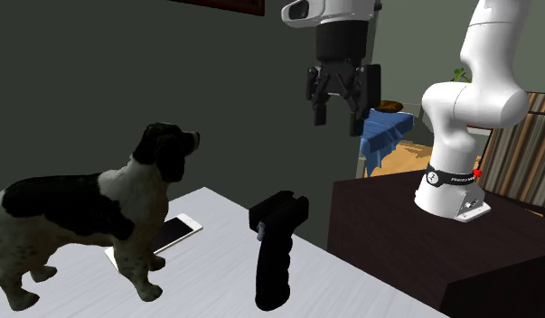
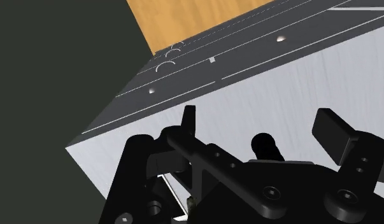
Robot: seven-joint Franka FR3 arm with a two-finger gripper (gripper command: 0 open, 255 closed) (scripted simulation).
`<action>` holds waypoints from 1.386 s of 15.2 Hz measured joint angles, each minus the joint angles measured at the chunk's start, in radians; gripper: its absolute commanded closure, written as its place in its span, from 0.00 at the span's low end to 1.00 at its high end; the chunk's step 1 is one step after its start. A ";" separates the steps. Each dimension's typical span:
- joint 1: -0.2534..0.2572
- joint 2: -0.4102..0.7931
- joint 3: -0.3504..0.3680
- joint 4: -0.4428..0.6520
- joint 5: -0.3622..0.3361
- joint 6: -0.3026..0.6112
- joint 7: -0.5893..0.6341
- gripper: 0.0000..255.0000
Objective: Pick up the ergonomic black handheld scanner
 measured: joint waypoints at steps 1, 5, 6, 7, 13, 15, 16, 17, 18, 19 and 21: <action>0.006 0.028 0.008 0.026 -0.009 0.004 0.006 0.00; 0.030 0.185 0.031 0.155 -0.058 0.034 0.024 0.00; 0.038 0.220 0.037 0.182 -0.070 0.042 0.029 0.00; 0.047 0.259 0.042 0.228 -0.084 0.035 0.036 0.00; 0.089 0.431 0.052 0.388 -0.145 0.046 0.052 0.00; 0.093 0.446 0.052 0.380 -0.150 0.069 0.056 0.00; 0.093 0.451 0.051 0.372 -0.152 0.081 0.057 0.00; 0.093 0.453 0.051 0.362 -0.152 0.093 0.057 0.00; 0.093 0.459 0.050 0.357 -0.154 0.104 0.058 0.00; 0.093 0.461 0.050 0.350 -0.155 0.113 0.058 0.00; 0.093 0.462 0.049 0.343 -0.156 0.121 0.059 1.00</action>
